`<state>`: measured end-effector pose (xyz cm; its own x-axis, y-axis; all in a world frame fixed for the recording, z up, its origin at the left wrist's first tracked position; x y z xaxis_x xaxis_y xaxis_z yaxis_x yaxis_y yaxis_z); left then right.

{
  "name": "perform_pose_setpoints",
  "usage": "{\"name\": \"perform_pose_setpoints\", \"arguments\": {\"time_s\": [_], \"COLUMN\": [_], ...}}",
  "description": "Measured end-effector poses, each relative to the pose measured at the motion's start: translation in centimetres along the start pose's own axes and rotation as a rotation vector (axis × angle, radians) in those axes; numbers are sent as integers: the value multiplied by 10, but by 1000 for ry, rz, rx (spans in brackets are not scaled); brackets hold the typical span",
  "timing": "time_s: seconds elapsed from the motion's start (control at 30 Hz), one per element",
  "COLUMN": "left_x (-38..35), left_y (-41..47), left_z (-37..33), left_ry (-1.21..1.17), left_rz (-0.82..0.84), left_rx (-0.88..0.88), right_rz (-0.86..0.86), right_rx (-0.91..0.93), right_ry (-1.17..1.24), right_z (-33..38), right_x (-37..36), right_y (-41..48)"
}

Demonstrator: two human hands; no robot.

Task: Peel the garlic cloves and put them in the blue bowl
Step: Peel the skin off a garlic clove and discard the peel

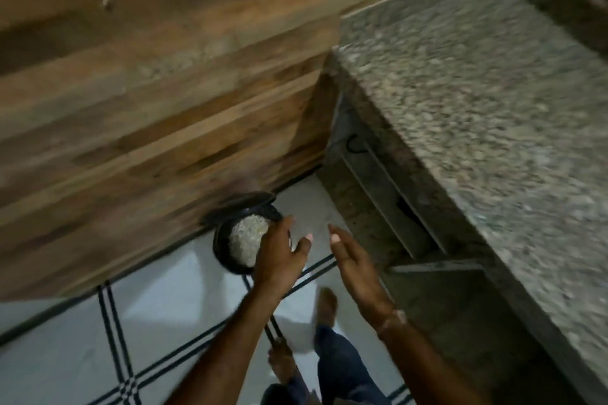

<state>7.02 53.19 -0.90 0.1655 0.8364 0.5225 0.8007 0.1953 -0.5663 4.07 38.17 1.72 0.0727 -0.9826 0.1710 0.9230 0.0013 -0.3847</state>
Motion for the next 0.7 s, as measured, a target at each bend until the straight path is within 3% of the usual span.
{"name": "perform_pose_setpoints", "arguments": {"time_s": [0.17,0.33,0.47,0.7], "left_x": [-88,-195,-294,-426], "left_y": [-69,-118,-145,-172], "left_z": [-85,-169,-214,-248], "left_ry": [86,148,161,464], "left_rz": [176,187,289,401], "left_rx": [-283,-524,-529,-615], "right_rz": [-239,-480,-567,-804], "right_rx": [228,283,236,230], "right_ry": [-150,-100,-141,-265], "right_z": [-29,-59,-98,-144], "right_x": [141,282,372,482], "right_y": [-47,-90,-117,-147]}}
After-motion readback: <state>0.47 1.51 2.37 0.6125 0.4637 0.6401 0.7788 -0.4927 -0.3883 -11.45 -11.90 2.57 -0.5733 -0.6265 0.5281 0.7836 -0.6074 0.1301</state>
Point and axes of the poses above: each hand's wrist, its own y-axis towards the middle knuckle, its own x-axis out of the back of the hand, z = x × y, the point moved 4 cm from there along y, towards the middle knuckle, and after that the axes turned 9 degrees about x, right-handed, at the moved point
